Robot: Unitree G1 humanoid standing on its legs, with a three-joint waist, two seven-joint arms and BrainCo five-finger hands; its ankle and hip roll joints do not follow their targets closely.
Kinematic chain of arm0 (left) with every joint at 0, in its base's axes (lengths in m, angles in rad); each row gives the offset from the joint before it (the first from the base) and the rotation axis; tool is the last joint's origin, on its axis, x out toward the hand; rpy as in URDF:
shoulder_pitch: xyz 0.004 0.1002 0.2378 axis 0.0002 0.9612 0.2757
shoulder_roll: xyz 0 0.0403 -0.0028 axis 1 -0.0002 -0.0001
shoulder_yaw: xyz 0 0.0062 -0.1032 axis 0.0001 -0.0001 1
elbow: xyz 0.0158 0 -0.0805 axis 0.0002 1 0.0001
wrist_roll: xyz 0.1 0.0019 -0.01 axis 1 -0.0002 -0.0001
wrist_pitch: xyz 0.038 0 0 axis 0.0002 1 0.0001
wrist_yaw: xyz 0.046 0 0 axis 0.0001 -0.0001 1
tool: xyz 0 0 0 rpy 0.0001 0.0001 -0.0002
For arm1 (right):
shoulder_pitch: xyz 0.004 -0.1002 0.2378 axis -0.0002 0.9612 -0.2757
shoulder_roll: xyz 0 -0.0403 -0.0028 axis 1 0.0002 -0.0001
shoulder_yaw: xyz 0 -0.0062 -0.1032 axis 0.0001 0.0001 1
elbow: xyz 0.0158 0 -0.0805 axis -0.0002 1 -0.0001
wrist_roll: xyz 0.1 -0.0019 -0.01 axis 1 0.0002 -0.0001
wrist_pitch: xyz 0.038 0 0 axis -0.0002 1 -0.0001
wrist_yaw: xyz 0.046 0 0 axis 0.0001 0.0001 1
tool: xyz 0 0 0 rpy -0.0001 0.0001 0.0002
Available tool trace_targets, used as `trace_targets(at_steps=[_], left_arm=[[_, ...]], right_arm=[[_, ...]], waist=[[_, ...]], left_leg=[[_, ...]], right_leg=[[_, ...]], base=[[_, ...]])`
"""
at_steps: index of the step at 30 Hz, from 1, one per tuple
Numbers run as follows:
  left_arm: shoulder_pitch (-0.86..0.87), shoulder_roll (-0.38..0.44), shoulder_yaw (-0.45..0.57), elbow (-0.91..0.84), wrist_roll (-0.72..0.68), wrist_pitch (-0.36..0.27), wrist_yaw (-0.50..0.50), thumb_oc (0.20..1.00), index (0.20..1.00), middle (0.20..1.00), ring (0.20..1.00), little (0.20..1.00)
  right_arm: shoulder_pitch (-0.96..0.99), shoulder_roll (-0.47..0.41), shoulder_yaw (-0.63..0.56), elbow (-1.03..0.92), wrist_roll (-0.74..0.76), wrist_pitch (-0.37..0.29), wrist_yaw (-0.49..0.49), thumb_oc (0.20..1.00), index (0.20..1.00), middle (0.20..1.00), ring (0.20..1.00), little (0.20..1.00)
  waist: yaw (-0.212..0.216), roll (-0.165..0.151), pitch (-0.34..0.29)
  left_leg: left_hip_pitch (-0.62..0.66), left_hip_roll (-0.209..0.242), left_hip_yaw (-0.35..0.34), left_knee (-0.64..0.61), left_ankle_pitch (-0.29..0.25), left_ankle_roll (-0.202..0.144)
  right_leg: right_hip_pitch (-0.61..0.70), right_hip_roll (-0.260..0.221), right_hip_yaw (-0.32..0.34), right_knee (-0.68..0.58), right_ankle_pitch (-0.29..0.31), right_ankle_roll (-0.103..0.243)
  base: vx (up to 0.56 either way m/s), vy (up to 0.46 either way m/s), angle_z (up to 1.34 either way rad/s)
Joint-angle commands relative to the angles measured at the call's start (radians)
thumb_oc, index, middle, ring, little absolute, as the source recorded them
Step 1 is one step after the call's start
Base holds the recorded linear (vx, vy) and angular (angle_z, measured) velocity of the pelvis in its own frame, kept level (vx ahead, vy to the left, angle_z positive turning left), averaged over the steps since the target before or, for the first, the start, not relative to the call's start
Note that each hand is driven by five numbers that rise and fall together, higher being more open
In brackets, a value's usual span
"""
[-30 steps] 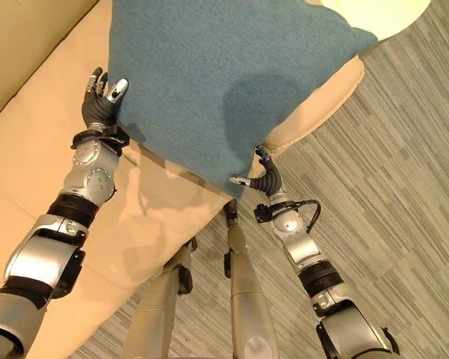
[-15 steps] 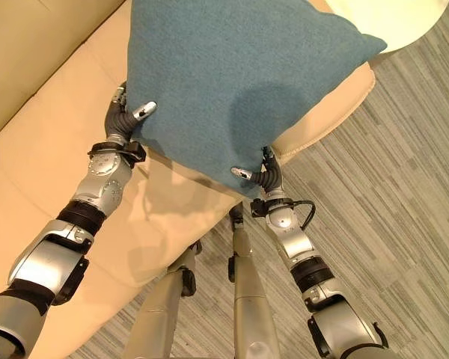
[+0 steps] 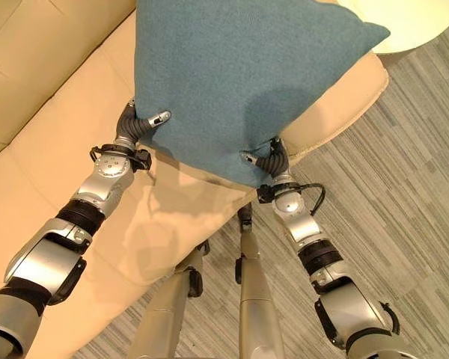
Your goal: Pick up all the scattered cushions and arrange them neatly on the sofa.
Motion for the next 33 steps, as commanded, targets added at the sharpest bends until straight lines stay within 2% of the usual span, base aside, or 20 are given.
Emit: trace_targets(at_steps=[1,5,8,11,12,15,19,20,22,23,25,26,27,28,30,31,32,33], left_arm=[[0.019,-0.071,-0.031,-0.099,-0.053,-0.047,-0.020,0.200,0.200,0.200,0.200,0.200],[0.068,-0.086,0.010,-0.136,-0.094,-0.059,-0.006,0.200,0.200,0.200,0.200,0.200],[0.136,-0.115,0.044,-0.197,-0.125,-0.072,0.002,0.200,0.200,0.200,0.200,0.200],[0.237,-0.162,0.075,-0.293,-0.129,-0.089,0.016,0.200,0.200,0.200,0.200,0.200],[0.238,-0.162,0.075,-0.294,-0.129,-0.088,0.016,0.200,0.200,0.200,0.200,0.200],[0.349,-0.194,0.073,-0.383,-0.098,-0.096,0.014,0.200,0.200,0.200,0.200,0.200],[0.435,-0.210,0.072,-0.447,-0.099,-0.096,0.001,0.200,0.200,0.200,0.200,0.200],[0.508,-0.222,0.071,-0.490,-0.112,-0.099,-0.018,0.200,0.200,0.200,0.200,0.200],[0.564,-0.224,0.066,-0.517,-0.112,-0.094,-0.034,0.200,0.200,0.200,0.200,0.200],[0.565,-0.224,0.066,-0.518,-0.112,-0.094,-0.033,0.200,0.200,0.200,0.200,0.200],[0.619,-0.232,0.066,-0.541,-0.142,-0.101,-0.046,0.200,0.200,0.200,0.200,0.200],[0.641,-0.228,0.076,-0.552,-0.138,-0.102,-0.044,0.200,0.200,0.200,0.200,0.200],[0.643,-0.228,0.075,-0.553,-0.138,-0.101,-0.044,0.200,0.200,0.200,0.200,0.200],[0.679,-0.226,0.089,-0.579,-0.164,-0.098,-0.045,0.200,0.200,0.200,0.200,0.200],[0.723,-0.229,0.089,-0.595,-0.165,-0.091,-0.062,0.200,0.200,0.200,0.200,0.200],[0.723,-0.229,0.089,-0.596,-0.165,-0.090,-0.062,0.200,0.200,0.200,0.200,0.200],[0.748,-0.230,0.085,-0.609,-0.163,-0.083,-0.079,0.200,0.200,0.200,0.200,0.200],[0.753,-0.235,0.080,-0.611,-0.167,-0.078,-0.085,0.200,0.200,0.200,0.200,0.200]], right_arm=[[-0.195,0.070,-0.001,-0.095,-0.031,-0.090,0.001,0.200,0.200,0.200,0.200,0.200],[-0.161,0.070,-0.007,-0.124,-0.035,-0.090,0.011,0.200,0.200,0.200,0.200,0.200],[-0.105,0.076,-0.010,-0.167,-0.041,-0.091,0.025,0.200,0.200,0.200,0.200,0.200],[-0.004,0.092,-0.012,-0.237,-0.036,-0.101,0.047,0.200,0.200,0.200,0.200,0.200],[-0.003,0.092,-0.011,-0.238,-0.036,-0.101,0.047,0.200,0.200,0.200,0.200,0.200],[0.119,0.101,-0.002,-0.318,-0.027,-0.114,0.079,0.200,0.200,0.200,0.200,0.200],[0.215,0.104,-0.002,-0.370,-0.012,-0.124,0.106,0.200,0.200,0.200,0.200,0.200],[0.277,0.102,0.001,-0.401,-0.011,-0.127,0.130,0.200,0.200,0.200,0.200,0.200],[0.341,0.098,-0.008,-0.430,-0.009,-0.134,0.142,0.200,0.200,0.200,0.200,0.200],[0.341,0.098,-0.008,-0.430,-0.009,-0.134,0.142,0.200,0.200,0.200,0.200,0.200],[0.389,0.107,-0.027,-0.449,0.007,-0.140,0.143,0.200,0.200,0.200,0.200,0.200],[0.397,0.107,-0.027,-0.456,0.006,-0.141,0.143,0.200,0.200,0.200,0.200,0.200],[0.398,0.107,-0.027,-0.456,0.006,-0.142,0.143,0.200,0.200,0.200,0.200,0.200],[0.436,0.106,-0.038,-0.478,0.018,-0.148,0.144,0.200,0.200,0.200,0.200,0.200],[0.477,0.098,-0.052,-0.494,0.011,-0.149,0.149,0.200,0.200,0.200,0.200,0.200],[0.478,0.098,-0.053,-0.495,0.011,-0.149,0.149,0.200,0.200,0.200,0.200,0.200],[0.512,0.091,-0.070,-0.503,0.005,-0.147,0.145,0.200,0.200,0.200,0.200,0.200],[0.520,0.092,-0.075,-0.504,0.008,-0.147,0.142,0.200,0.200,0.200,0.200,0.200]], waist=[[-0.011,-0.018,0.016],[-0.007,-0.018,0.005],[0.002,-0.012,-0.003],[0.028,-0.005,0.011],[0.028,-0.004,0.012],[0.056,0.005,0.037],[0.067,0.010,0.039],[0.079,0.013,0.031],[0.084,0.023,0.015],[0.082,0.023,0.013],[0.078,0.026,-0.005],[0.094,0.029,-0.021],[0.092,0.030,-0.021],[0.101,0.030,-0.036],[0.103,0.030,-0.053],[0.100,0.032,-0.055],[0.095,0.025,-0.061],[0.090,0.020,-0.061]], left_leg=[[-0.069,-0.005,-0.104,0.107,-0.066,-0.044],[-0.041,-0.005,-0.111,0.098,-0.064,-0.045],[0.004,-0.001,-0.122,0.086,-0.061,-0.047],[0.109,0.003,-0.151,0.066,-0.054,-0.053],[0.112,0.003,-0.151,0.065,-0.053,-0.053],[0.243,-0.001,-0.198,0.033,-0.038,-0.063],[0.326,-0.002,-0.239,0.011,-0.026,-0.069],[0.379,0.002,-0.263,-0.007,-0.012,-0.079],[0.421,0.008,-0.301,-0.024,-0.001,-0.079],[0.419,0.007,-0.303,-0.026,0.003,-0.079],[0.491,0.011,-0.372,-0.052,0.026,-0.105],[0.498,0.018,-0.387,-0.067,0.043,-0.114],[0.500,0.018,-0.389,-0.069,0.044,-0.115],[0.524,0.030,-0.429,-0.099,0.077,-0.132],[0.550,0.041,-0.444,-0.135,0.105,-0.152],[0.547,0.041,-0.448,-0.136,0.108,-0.152],[0.552,0.050,-0.417,-0.132,0.119,-0.165],[0.551,0.054,-0.376,-0.116,0.107,-0.159]], right_leg=[[0.058,-0.107,-0.071,-0.078,0.118,0.123],[0.083,-0.105,-0.074,-0.075,0.105,0.119],[0.114,-0.099,-0.077,-0.051,0.074,0.108],[0.184,-0.085,-0.083,0.013,0.010,0.083],[0.188,-0.085,-0.084,0.013,0.009,0.083],[0.316,-0.080,-0.121,0.048,-0.053,0.057],[0.416,-0.079,-0.155,0.059,-0.088,0.043],[0.482,-0.068,-0.182,0.062,-0.109,0.037],[0.518,-0.047,-0.184,0.099,-0.156,0.022],[0.517,-0.048,-0.186,0.096,-0.154,0.022],[0.617,0.016,-0.128,0.101,-0.215,0.008],[0.630,0.022,-0.148,0.096,-0.214,0.005],[0.633,0.022,-0.150,0.095,-0.214,0.005],[0.684,0.034,-0.200,0.080,-0.233,-0.007],[0.750,0.045,-0.269,0.040,-0.245,-0.010],[0.749,0.045,-0.272,0.037,-0.241,-0.010],[0.788,0.047,-0.317,0.012,-0.243,-0.013],[0.803,0.043,-0.335,0.001,-0.237,-0.012]], base=[[0.00,0.000,0.00],[0.01,-0.038,0.01],[0.01,-0.053,0.01],[0.02,-0.092,0.14],[0.03,-0.099,0.24],[0.02,-0.128,0.27],[0.04,-0.124,0.45],[0.04,-0.131,0.46],[0.07,-0.140,0.37],[0.06,-0.139,0.38],[0.07,-0.222,0.69],[0.05,-0.176,0.99],[-0.01,-0.248,0.89],[-0.02,-0.276,0.68],[-0.02,-0.247,0.69],[-0.05,-0.140,1.60],[-0.08,-0.094,1.74],[-0.08,-0.093,1.56]])
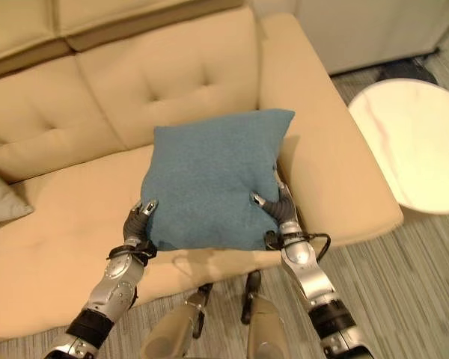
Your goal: Pick up all the scattered cushions and arrange them neatly on the sofa.
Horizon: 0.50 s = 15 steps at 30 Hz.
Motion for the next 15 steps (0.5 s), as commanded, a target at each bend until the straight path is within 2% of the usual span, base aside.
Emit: trace_targets(at_steps=[1,2,3,4,6,7,8,9,11,13,15], left_arm=[[-0.062,-0.011,-0.064,-0.115,-0.014,-0.069,-0.114,0.200,0.200,0.200,0.200,0.200],[-0.056,-0.015,-0.069,-0.109,-0.019,-0.066,-0.116,0.200,0.200,0.200,0.200,0.200],[-0.055,-0.016,-0.084,-0.105,-0.015,-0.062,-0.124,0.200,0.200,0.200,0.200,0.200],[-0.059,-0.015,-0.095,-0.100,-0.014,-0.060,-0.128,0.200,0.200,0.200,0.200,0.200],[-0.058,-0.010,-0.109,-0.099,-0.006,-0.055,-0.129,0.200,0.200,0.200,0.200,0.200],[-0.055,-0.006,-0.114,-0.101,0.005,-0.053,-0.130,0.200,0.200,0.200,0.200,0.200],[-0.050,-0.003,-0.123,-0.104,0.013,-0.048,-0.133,0.200,0.200,0.200,0.200,0.200],[-0.048,-0.002,-0.121,-0.105,0.020,-0.049,-0.126,0.200,0.200,0.200,0.200,0.200],[-0.034,0.011,-0.114,-0.139,0.035,-0.041,-0.116,0.200,0.200,0.200,0.200,0.200],[-0.027,0.014,-0.115,-0.141,0.040,-0.034,-0.119,0.200,0.200,0.200,0.200,0.200],[-0.017,0.021,-0.116,-0.147,0.059,-0.032,-0.116,0.200,0.200,0.200,0.200,0.200]], right_arm=[[-0.055,0.080,0.027,-0.137,0.008,-0.139,0.041,0.200,0.200,0.200,0.200,0.200],[-0.051,0.084,0.028,-0.138,0.008,-0.140,0.036,0.200,0.200,0.200,0.200,0.200],[-0.048,0.090,0.028,-0.140,0.009,-0.138,0.028,0.200,0.200,0.200,0.200,0.200],[-0.046,0.097,0.029,-0.142,0.019,-0.138,0.025,0.200,0.200,0.200,0.200,0.200],[-0.029,0.104,0.016,-0.144,0.018,-0.136,0.022,0.200,0.200,0.200,0.200,0.200],[-0.018,0.110,0.015,-0.143,0.021,-0.135,0.025,0.200,0.200,0.200,0.200,0.200],[-0.009,0.110,0.012,-0.138,0.021,-0.133,0.027,0.200,0.200,0.200,0.200,0.200],[-0.014,0.116,0.013,-0.129,0.018,-0.131,0.027,0.200,0.200,0.200,0.200,0.200],[-0.016,0.127,0.016,-0.114,0.016,-0.127,0.029,0.200,0.200,0.200,0.200,0.200],[-0.010,0.131,0.011,-0.112,0.019,-0.125,0.035,0.200,0.200,0.200,0.200,0.200],[-0.012,0.135,0.014,-0.105,0.011,-0.121,0.041,0.200,0.200,0.200,0.200,0.200]], waist=[[-0.013,-0.063,-0.108],[-0.022,-0.073,-0.108],[-0.045,-0.094,-0.121],[-0.050,-0.100,-0.131],[-0.062,-0.103,-0.158],[-0.061,-0.101,-0.178],[-0.059,-0.100,-0.189],[-0.054,-0.102,-0.193],[-0.031,-0.108,-0.203],[-0.028,-0.109,-0.205],[-0.014,-0.104,-0.205]], left_leg=[[-0.043,-0.042,0.085,0.041,0.140,-0.039],[-0.033,-0.030,0.162,0.067,0.117,-0.025],[-0.002,0.008,0.342,0.129,0.057,0.009],[0.013,0.017,0.401,0.143,0.039,0.014],[0.052,0.022,0.471,0.124,0.016,0.019],[0.080,0.019,0.465,0.103,-0.006,0.010],[0.097,0.012,0.465,0.082,-0.001,0.015],[0.103,0.004,0.463,0.065,0.015,0.029],[0.139,-0.026,0.429,0.059,-0.008,0.048],[0.149,-0.027,0.431,0.056,-0.013,0.055],[0.180,-0.052,0.412,0.046,-0.031,0.084]], right_leg=[[0.099,-0.005,0.017,-0.140,0.052,0.090],[0.112,-0.013,0.001,-0.150,0.060,0.092],[0.133,-0.032,-0.034,-0.164,0.075,0.095],[0.146,-0.039,-0.054,-0.170,0.078,0.094],[0.169,-0.045,-0.084,-0.171,0.074,0.098],[0.190,-0.043,-0.083,-0.171,0.055,0.109],[0.204,-0.047,-0.096,-0.168,0.050,0.113],[0.207,-0.054,-0.116,-0.163,0.063,0.108],[0.233,-0.072,-0.106,-0.131,0.052,0.119],[0.236,-0.081,-0.106,-0.111,0.051,0.122],[0.222,-0.114,-0.097,-0.016,0.058,0.133]], base=[[-0.08,-0.046,0.90],[-0.12,-0.043,0.86],[-0.12,-0.050,0.68],[-0.07,-0.017,0.79],[0.11,0.035,0.97],[0.22,0.079,1.04],[0.16,0.124,1.07],[0.09,0.151,0.87],[0.12,0.204,0.55],[0.07,0.174,0.10],[0.07,0.275,0.12]])
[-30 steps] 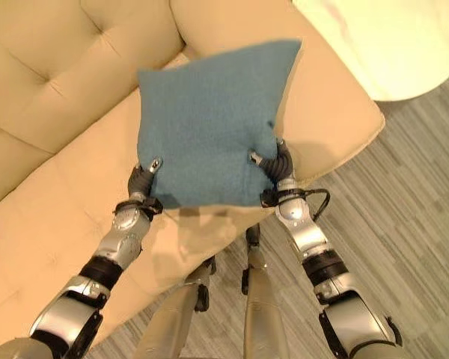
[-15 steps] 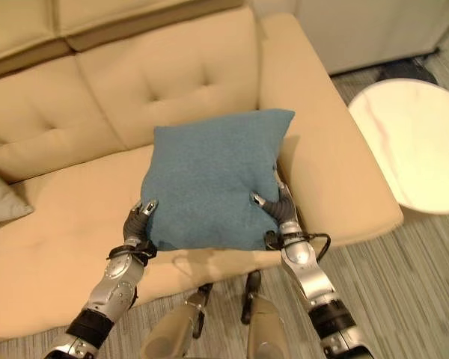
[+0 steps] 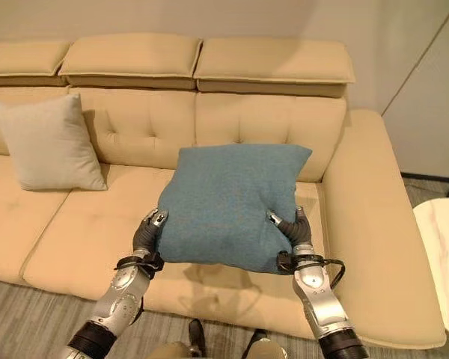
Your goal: Pick up all the scattered cushions and arrange them neatly on the sofa.
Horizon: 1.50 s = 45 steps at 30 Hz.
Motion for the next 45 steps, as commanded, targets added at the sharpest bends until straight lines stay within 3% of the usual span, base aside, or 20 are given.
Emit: trace_targets(at_steps=[1,4,6,7,8,10,13,16,19,22,25,26,27,29,30,32,33,36,40,45], left_arm=[[-0.046,-0.029,-0.054,-0.144,0.074,-0.051,-0.079,0.200,0.200,0.200,0.200,0.200],[-0.040,-0.018,-0.047,-0.149,0.077,-0.052,-0.075,0.200,0.200,0.200,0.200,0.200],[-0.040,-0.006,-0.043,-0.147,0.092,-0.051,-0.074,0.200,0.200,0.200,0.200,0.200],[-0.032,-0.006,-0.042,-0.143,0.089,-0.054,-0.076,0.200,0.200,0.200,0.200,0.200],[-0.028,-0.005,-0.039,-0.147,0.092,-0.057,-0.077,0.200,0.200,0.200,0.200,0.200],[-0.021,-0.005,-0.033,-0.146,0.105,-0.052,-0.078,0.200,0.200,0.200,0.200,0.200],[-0.021,0.001,-0.025,-0.146,0.113,-0.048,-0.065,0.200,0.200,0.200,0.200,0.200],[-0.029,-0.013,-0.030,-0.123,0.120,-0.048,-0.073,0.200,0.200,0.200,0.200,0.200],[-0.050,-0.040,-0.047,-0.107,0.088,-0.046,-0.101,0.200,0.200,0.200,0.200,0.200],[-0.052,-0.040,-0.060,-0.108,0.080,-0.048,-0.102,0.200,0.200,0.200,0.200,0.200],[-0.053,-0.034,-0.065,-0.106,0.089,-0.044,-0.104,0.200,0.200,0.200,0.200,0.200],[-0.054,-0.026,-0.063,-0.118,0.101,-0.043,-0.098,0.200,0.200,0.200,0.200,0.200],[-0.048,-0.027,-0.050,-0.133,0.110,-0.050,-0.072,0.200,0.200,0.200,0.200,0.200],[-0.043,-0.030,-0.037,-0.136,0.115,-0.051,-0.068,0.200,0.200,0.200,0.200,0.200],[-0.034,-0.026,-0.024,-0.134,0.118,-0.055,-0.066,0.200,0.200,0.200,0.200,0.200],[-0.011,-0.027,-0.015,-0.136,0.118,-0.050,-0.073,0.200,0.200,0.200,0.200,0.200],[-0.015,-0.007,0.001,-0.132,0.128,-0.054,-0.066,0.200,0.200,0.200,0.200,0.200],[-0.038,0.009,0.018,-0.115,0.145,-0.060,-0.051,0.200,0.200,0.200,0.200,0.200],[-0.107,0.039,0.035,-0.078,0.182,-0.078,-0.001,0.200,0.200,0.200,0.200,0.200],[-0.288,0.023,-0.015,0.015,0.196,-0.091,0.064,0.200,0.200,0.200,0.200,0.200]], right_arm=[[-0.106,0.074,0.064,-0.090,-0.002,-0.120,0.051,0.200,0.200,0.200,0.200,0.200],[-0.112,0.080,0.070,-0.085,-0.004,-0.114,0.055,0.200,0.200,0.200,0.200,0.200],[-0.116,0.086,0.076,-0.077,0.001,-0.117,0.062,0.200,0.200,0.200,0.200,0.200],[-0.113,0.080,0.071,-0.077,0.008,-0.118,0.071,0.200,0.200,0.200,0.200,0.200],[-0.109,0.076,0.068,-0.075,0.012,-0.120,0.075,0.200,0.200,0.200,0.200,0.200],[-0.112,0.077,0.067,-0.064,0.027,-0.124,0.077,0.200,0.200,0.200,0.200,0.200],[-0.113,0.080,0.070,-0.060,0.042,-0.127,0.079,0.200,0.200,0.200,0.200,0.200],[-0.097,0.069,0.055,-0.063,0.048,-0.134,0.074,0.200,0.200,0.200,0.200,0.200],[-0.080,0.043,0.018,-0.086,0.062,-0.136,0.068,0.200,0.200,0.200,0.200,0.200],[-0.069,0.042,0.011,-0.082,0.079,-0.140,0.065,0.200,0.200,0.200,0.200,0.200],[-0.066,0.045,0.007,-0.083,0.084,-0.140,0.066,0.200,0.200,0.200,0.200,0.200],[-0.066,0.047,0.009,-0.083,0.074,-0.141,0.062,0.200,0.200,0.200,0.200,0.200],[-0.068,0.045,0.022,-0.071,0.058,-0.140,0.054,0.200,0.200,0.200,0.200,0.200],[-0.073,0.038,0.023,-0.063,0.057,-0.135,0.057,0.200,0.200,0.200,0.200,0.200],[-0.081,0.028,0.030,-0.052,0.055,-0.129,0.066,0.200,0.200,0.200,0.200,0.200],[-0.067,0.020,0.027,-0.056,0.039,-0.119,0.082,0.200,0.200,0.200,0.200,0.200],[-0.082,0.031,0.037,-0.044,0.021,-0.107,0.092,0.200,0.200,0.200,0.200,0.200],[-0.124,0.042,0.058,-0.025,0.013,-0.105,0.095,0.200,0.200,0.200,0.200,0.200],[-0.218,0.059,0.105,0.029,0.010,-0.105,0.090,0.200,0.200,0.200,0.200,0.200],[-0.352,0.032,0.145,0.087,0.014,-0.105,0.057,0.200,0.200,0.200,0.200,0.200]], waist=[[0.014,-0.039,-0.054],[0.011,-0.035,-0.043],[0.005,-0.031,-0.036],[-0.015,-0.033,-0.040],[-0.022,-0.038,-0.044],[-0.024,-0.056,-0.049],[-0.038,-0.073,-0.047],[-0.053,-0.082,-0.059],[-0.089,-0.086,-0.064],[-0.092,-0.100,-0.051],[-0.086,-0.117,-0.046],[-0.077,-0.122,-0.058],[-0.047,-0.101,-0.061],[-0.036,-0.086,-0.059],[-0.026,-0.074,-0.062],[-0.030,-0.060,-0.073],[-0.021,-0.056,-0.073],[-0.006,-0.058,-0.066],[0.026,-0.063,-0.043],[0.006,-0.064,0.016]], left_leg=[[0.014,-0.056,-0.052,-0.003,-0.041,0.011],[0.039,-0.068,-0.063,-0.020,-0.045,0.032],[0.056,-0.068,-0.086,-0.028,-0.047,0.038],[0.068,-0.070,-0.119,-0.042,-0.039,0.034],[0.076,-0.076,-0.133,-0.055,-0.037,0.031],[0.079,-0.092,-0.145,-0.067,-0.035,0.029],[0.094,-0.115,-0.185,-0.082,-0.036,0.027],[0.096,-0.124,-0.202,-0.076,-0.050,0.010],[0.042,-0.093,-0.116,0.089,-0.115,-0.026],[-0.026,-0.046,-0.080,0.227,-0.079,-0.056],[-0.065,-0.003,-0.076,0.197,-0.075,-0.049],[-0.066,0.031,-0.090,0.124,-0.037,-0.055],[-0.088,0.064,-0.208,0.000,0.073,-0.086],[-0.095,0.069,-0.261,-0.034,0.108,-0.107],[-0.076,0.067,-0.301,-0.050,0.094,-0.113],[-0.054,0.069,-0.274,-0.050,0.074,-0.109],[-0.032,0.047,-0.207,-0.050,0.044,-0.081],[-0.026,0.041,-0.131,-0.040,0.015,-0.065],[-0.056,0.050,-0.046,-0.028,-0.001,-0.066],[-0.156,0.043,-0.078,-0.030,0.034,-0.074]], right_leg=[[0.018,-0.006,0.083,0.020,0.161,0.085],[-0.024,-0.036,0.123,0.125,0.214,0.100],[-0.066,-0.004,0.195,0.165,0.198,0.095],[-0.113,0.095,0.303,0.123,0.159,0.076],[-0.132,0.143,0.339,0.061,0.149,0.070],[-0.137,0.171,0.340,-0.058,0.192,0.074],[-0.189,0.208,0.347,-0.119,0.249,0.093],[-0.135,0.213,0.391,-0.185,0.249,0.081],[-0.084,0.183,0.357,-0.223,0.245,0.070],[-0.035,0.170,0.351,-0.230,0.229,0.050],[-0.018,0.149,0.354,-0.237,0.222,0.052],[-0.007,0.147,0.362,-0.246,0.215,0.058],[0.016,0.165,0.412,-0.245,0.186,0.056],[0.023,0.170,0.433,-0.239,0.173,0.054],[0.033,0.168,0.464,-0.236,0.159,0.059],[0.051,0.145,0.475,-0.231,0.149,0.075],[0.042,0.097,0.518,-0.237,0.169,0.109],[0.007,0.073,0.545,-0.240,0.194,0.139],[-0.068,0.050,0.453,-0.240,0.235,0.157],[-0.147,0.045,0.431,-0.258,0.264,0.143]], base=[[0.06,0.297,0.08],[0.03,0.178,0.26],[0.05,0.131,0.17],[0.14,0.093,-0.05],[0.16,0.059,0.01],[0.13,0.003,0.23],[0.14,0.020,0.21],[0.13,-0.008,0.65],[0.14,-0.024,0.60],[0.10,-0.024,0.75],[0.08,0.030,0.19],[0.36,0.146,0.12],[0.40,0.181,0.00],[0.26,0.195,-0.63],[0.29,0.321,-1.51],[0.26,0.386,-1.46],[0.16,0.369,-0.65],[0.07,0.254,-1.12],[-0.08,0.075,-0.80],[-0.14,0.003,-0.14]])
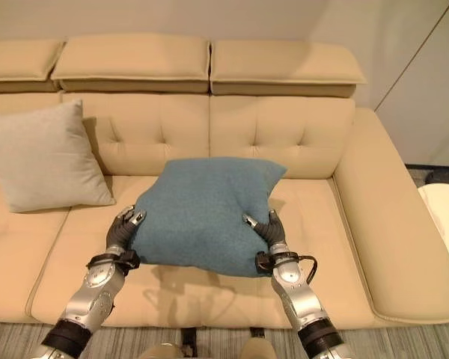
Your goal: Pick up all the scattered cushions and arrange them neatly on the sofa.
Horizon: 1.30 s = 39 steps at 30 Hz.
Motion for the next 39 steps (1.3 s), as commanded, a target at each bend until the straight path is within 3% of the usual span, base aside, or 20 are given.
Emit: trace_targets(at_steps=[1,6,12,14,24,32,35,39], left_arm=[[-0.249,-0.059,-0.083,0.005,0.069,-0.129,0.026,0.200,0.200,0.200,0.200,0.200],[-0.453,-0.036,-0.127,0.065,0.085,-0.153,0.101,0.200,0.200,0.200,0.200,0.200],[-0.646,0.003,-0.151,0.091,0.122,-0.177,0.160,0.200,0.200,0.200,0.200,0.200],[-0.745,0.020,-0.147,0.061,0.157,-0.206,0.216,0.200,0.200,0.200,0.200,0.200],[-0.902,0.032,-0.135,-0.018,0.249,-0.244,0.299,0.200,0.200,0.200,0.200,0.200],[-1.133,0.028,-0.195,0.195,0.218,-0.249,0.367,0.200,0.200,0.200,0.200,0.200],[-1.301,0.019,-0.263,0.421,0.156,-0.202,0.365,0.200,0.200,0.200,0.200,0.200],[-1.513,0.041,-0.354,0.694,0.029,-0.115,0.253,0.200,0.200,0.200,0.200,0.200]], right_arm=[[-0.272,0.006,0.063,-0.053,-0.016,-0.108,0.006,0.200,0.200,0.200,0.200,0.200],[-0.466,-0.022,0.099,0.024,-0.025,-0.107,-0.049,0.200,0.200,0.200,0.200,0.200],[-0.648,-0.065,0.108,0.060,-0.051,-0.122,-0.111,0.200,0.200,0.200,0.200,0.200],[-0.740,-0.074,0.094,0.035,-0.102,-0.149,-0.171,0.200,0.200,0.200,0.200,0.200],[-0.867,-0.083,0.085,-0.036,-0.233,-0.185,-0.264,0.200,0.200,0.200,0.200,0.200],[-1.125,-0.101,0.180,0.159,-0.311,-0.157,-0.378,0.200,0.200,0.200,0.200,0.200],[-1.302,-0.066,0.254,0.396,-0.254,-0.130,-0.415,0.200,0.200,0.200,0.200,0.200],[-1.485,-0.064,0.399,0.705,-0.051,-0.061,-0.294,0.200,0.200,0.200,0.200,0.200]], waist=[[0.005,0.006,0.008],[0.000,0.011,0.024],[-0.001,0.016,0.024],[0.000,0.019,0.022],[0.000,0.020,-0.004],[0.006,0.021,0.016],[0.006,0.023,0.029],[0.010,0.026,0.047]], left_leg=[[-0.117,0.059,-0.039,0.062,0.005,-0.049],[-0.272,0.057,-0.068,0.072,0.052,-0.056],[-0.357,0.057,-0.105,0.078,0.071,-0.062],[-0.388,0.053,-0.120,0.079,0.074,-0.065],[-0.403,0.040,-0.132,0.067,0.074,-0.070],[-0.460,0.038,-0.148,0.053,0.096,-0.076],[-0.517,0.043,-0.171,0.020,0.129,-0.080],[-0.628,0.048,-0.199,0.004,0.162,-0.100]], right_leg=[[-0.067,0.037,-0.030,0.048,0.011,-0.003],[-0.233,0.043,-0.037,0.083,0.035,-0.012],[-0.313,0.042,-0.041,0.111,0.029,-0.017],[-0.346,0.041,-0.045,0.123,0.027,-0.020],[-0.345,0.034,-0.047,0.105,0.023,-0.017],[-0.400,0.032,-0.050,0.097,0.042,-0.016],[-0.456,0.040,-0.041,0.079,0.066,-0.011],[-0.553,0.060,-0.039,0.012,0.129,0.001]], base=[[-0.19,-0.008,0.39],[-0.13,-0.022,0.11],[-0.01,-0.025,0.11],[0.02,-0.009,0.10],[0.04,0.017,0.09],[0.00,-0.007,0.07],[-0.02,-0.038,0.12],[-0.01,-0.031,0.05]])
